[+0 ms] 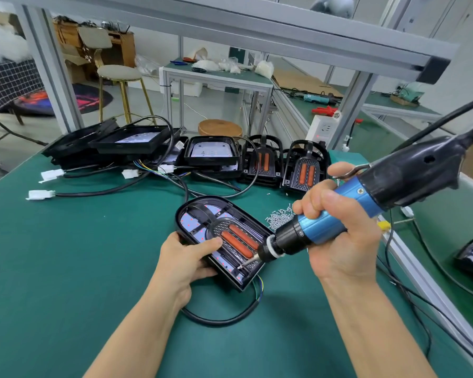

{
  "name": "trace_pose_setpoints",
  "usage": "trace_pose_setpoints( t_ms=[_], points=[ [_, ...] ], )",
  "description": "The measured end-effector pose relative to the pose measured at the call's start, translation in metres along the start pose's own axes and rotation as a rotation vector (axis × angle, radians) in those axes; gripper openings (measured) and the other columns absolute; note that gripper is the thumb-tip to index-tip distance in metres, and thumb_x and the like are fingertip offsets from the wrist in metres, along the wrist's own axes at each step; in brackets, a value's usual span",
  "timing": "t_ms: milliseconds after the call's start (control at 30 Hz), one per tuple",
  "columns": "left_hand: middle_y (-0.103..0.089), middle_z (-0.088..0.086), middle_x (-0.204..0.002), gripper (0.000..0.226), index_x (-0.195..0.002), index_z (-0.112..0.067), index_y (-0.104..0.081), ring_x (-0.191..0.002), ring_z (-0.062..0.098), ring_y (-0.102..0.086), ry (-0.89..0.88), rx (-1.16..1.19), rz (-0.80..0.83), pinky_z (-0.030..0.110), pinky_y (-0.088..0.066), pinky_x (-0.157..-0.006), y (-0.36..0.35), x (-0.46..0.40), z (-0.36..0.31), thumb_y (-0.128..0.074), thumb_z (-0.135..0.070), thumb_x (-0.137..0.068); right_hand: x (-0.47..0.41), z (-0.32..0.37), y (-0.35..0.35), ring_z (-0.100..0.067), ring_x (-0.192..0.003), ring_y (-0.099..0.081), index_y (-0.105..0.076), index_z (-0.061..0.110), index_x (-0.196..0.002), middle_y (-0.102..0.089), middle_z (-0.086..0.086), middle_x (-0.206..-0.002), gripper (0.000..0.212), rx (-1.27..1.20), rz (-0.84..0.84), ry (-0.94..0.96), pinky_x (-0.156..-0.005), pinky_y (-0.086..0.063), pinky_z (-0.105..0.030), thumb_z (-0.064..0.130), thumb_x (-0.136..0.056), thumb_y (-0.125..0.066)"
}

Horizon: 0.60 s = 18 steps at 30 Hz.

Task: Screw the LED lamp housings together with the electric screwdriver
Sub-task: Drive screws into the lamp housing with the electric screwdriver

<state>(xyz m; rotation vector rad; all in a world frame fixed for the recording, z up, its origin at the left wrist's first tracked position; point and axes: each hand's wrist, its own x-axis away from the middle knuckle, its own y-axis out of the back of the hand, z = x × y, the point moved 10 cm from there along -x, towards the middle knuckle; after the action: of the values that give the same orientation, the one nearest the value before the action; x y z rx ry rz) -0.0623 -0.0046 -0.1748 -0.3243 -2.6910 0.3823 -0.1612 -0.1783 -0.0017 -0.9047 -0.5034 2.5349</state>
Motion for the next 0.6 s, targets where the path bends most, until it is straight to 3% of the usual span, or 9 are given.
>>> trace_pose_setpoints(
  t_ms=[300, 600],
  points=[
    [-0.075, 0.010, -0.084, 0.039, -0.108, -0.004, -0.054, -0.063, 0.025, -0.072, -0.014, 0.038, 0.017, 0.031, -0.055, -0.047, -0.0004, -0.0019, -0.0001, -0.073, 0.002, -0.075, 0.0027, -0.0029, 0.0009, -0.015, -0.048, -0.047, -0.053, 0.014, -0.091, -0.049, 0.003, -0.052, 0.029, 0.055, -0.018, -0.001, -0.059, -0.047, -0.029, 0.012, -0.063, -0.060],
    [-0.074, 0.010, -0.085, 0.036, -0.106, -0.005, -0.056, -0.064, 0.025, -0.072, -0.019, 0.038, 0.025, 0.031, -0.055, -0.048, 0.0000, -0.0042, 0.0013, -0.073, 0.002, -0.075, 0.0031, -0.0084, -0.0028, -0.015, -0.048, -0.048, -0.060, 0.019, -0.088, -0.050, 0.003, -0.055, 0.026, 0.023, 0.027, -0.006, -0.059, -0.047, -0.028, 0.008, -0.064, -0.060]
  ],
)
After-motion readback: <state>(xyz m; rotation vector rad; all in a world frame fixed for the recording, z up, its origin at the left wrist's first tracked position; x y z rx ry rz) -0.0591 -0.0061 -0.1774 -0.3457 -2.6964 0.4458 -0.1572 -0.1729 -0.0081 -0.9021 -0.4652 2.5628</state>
